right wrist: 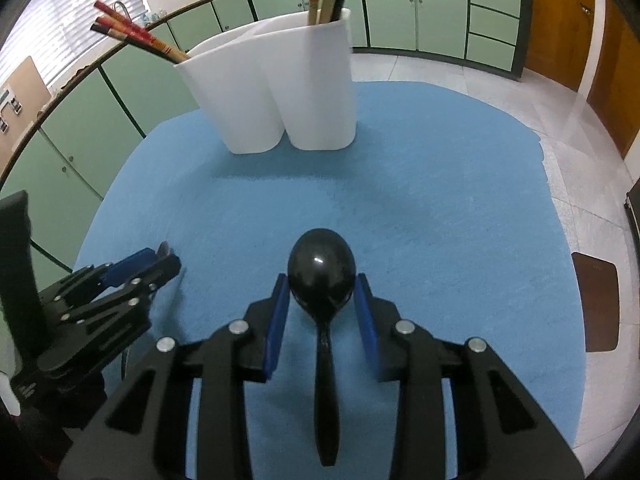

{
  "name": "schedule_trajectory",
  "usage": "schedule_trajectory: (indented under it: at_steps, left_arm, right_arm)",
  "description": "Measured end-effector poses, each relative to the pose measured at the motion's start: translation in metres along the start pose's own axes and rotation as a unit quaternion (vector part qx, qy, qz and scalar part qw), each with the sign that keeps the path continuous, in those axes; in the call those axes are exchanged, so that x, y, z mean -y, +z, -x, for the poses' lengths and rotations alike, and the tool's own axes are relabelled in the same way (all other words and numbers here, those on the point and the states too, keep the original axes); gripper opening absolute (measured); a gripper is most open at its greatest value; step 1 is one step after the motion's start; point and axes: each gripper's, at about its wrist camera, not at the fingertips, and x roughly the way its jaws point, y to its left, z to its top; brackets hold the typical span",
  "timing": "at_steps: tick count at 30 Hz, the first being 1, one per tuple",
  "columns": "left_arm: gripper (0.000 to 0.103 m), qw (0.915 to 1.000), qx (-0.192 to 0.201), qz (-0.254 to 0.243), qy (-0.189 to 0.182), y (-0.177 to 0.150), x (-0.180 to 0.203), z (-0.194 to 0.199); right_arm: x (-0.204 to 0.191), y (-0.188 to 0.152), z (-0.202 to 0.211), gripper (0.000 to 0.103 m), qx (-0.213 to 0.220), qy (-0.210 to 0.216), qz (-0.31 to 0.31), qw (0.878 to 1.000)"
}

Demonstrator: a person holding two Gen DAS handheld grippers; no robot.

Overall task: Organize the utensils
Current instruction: 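Grasp the silver spoon handle with the left gripper while the right holds the black spoon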

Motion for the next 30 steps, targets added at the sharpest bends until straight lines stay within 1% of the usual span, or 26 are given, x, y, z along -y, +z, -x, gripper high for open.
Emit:
schedule_trajectory:
  at_steps: [4,7,9,10,12,14,17,20,23,25,27,29,30]
  left_arm:
    - [0.037,0.9999,0.0,-0.008,0.013,0.002,0.003,-0.007]
    - [0.036,1.0,0.0,0.002,0.005,0.002,0.0,-0.006]
    - [0.009,1.0,0.003,0.006,-0.001,0.002,-0.003,-0.006]
    - [0.009,0.9999,0.003,0.012,-0.011,0.001,-0.004,-0.006]
    - [0.005,0.9994,0.012,0.019,-0.025,-0.001,-0.008,-0.002]
    - [0.0,0.9985,0.032,0.015,-0.041,-0.004,-0.011,0.006]
    - [0.0,0.9955,0.06,0.018,-0.071,-0.011,-0.018,0.023]
    - [0.0,0.9924,0.085,0.011,-0.089,-0.02,-0.026,0.037]
    - [0.0,0.9907,0.095,0.007,-0.098,-0.024,-0.028,0.043]
    - [0.0,0.9901,0.097,0.006,-0.101,-0.026,-0.028,0.045]
    - [0.0,0.9903,0.095,0.003,-0.101,-0.026,-0.027,0.046]
    - [0.0,0.9915,0.084,-0.002,-0.1,-0.026,-0.025,0.042]
    - [0.0,0.9931,0.07,-0.006,-0.094,-0.024,-0.023,0.037]
  right_arm:
    - [0.002,-0.005,-0.001,0.032,0.002,0.007,0.001,1.0]
    - [0.004,-0.005,0.0,0.032,0.006,0.008,0.004,1.0]
    - [0.007,-0.005,-0.001,0.032,0.006,0.01,-0.001,1.0]
    - [0.007,-0.005,-0.001,0.032,0.007,0.012,-0.004,1.0]
    - [0.008,-0.006,-0.001,0.032,0.01,0.013,-0.004,1.0]
    - [0.007,-0.008,0.001,0.032,0.016,0.011,0.002,1.0]
    - [0.006,-0.011,0.003,0.032,0.021,0.013,0.004,1.0]
    - [0.005,-0.014,0.001,0.032,0.02,0.016,0.002,1.0]
    - [0.005,-0.014,-0.001,0.032,0.017,0.019,-0.002,1.0]
    - [0.005,-0.014,-0.002,0.032,0.016,0.024,-0.004,1.0]
    - [0.005,-0.014,-0.006,0.032,0.008,0.02,0.0,1.0]
    - [0.005,-0.015,-0.009,0.032,0.001,0.021,-0.001,1.0]
    - [0.006,-0.015,-0.01,0.032,-0.001,0.023,-0.001,1.0]
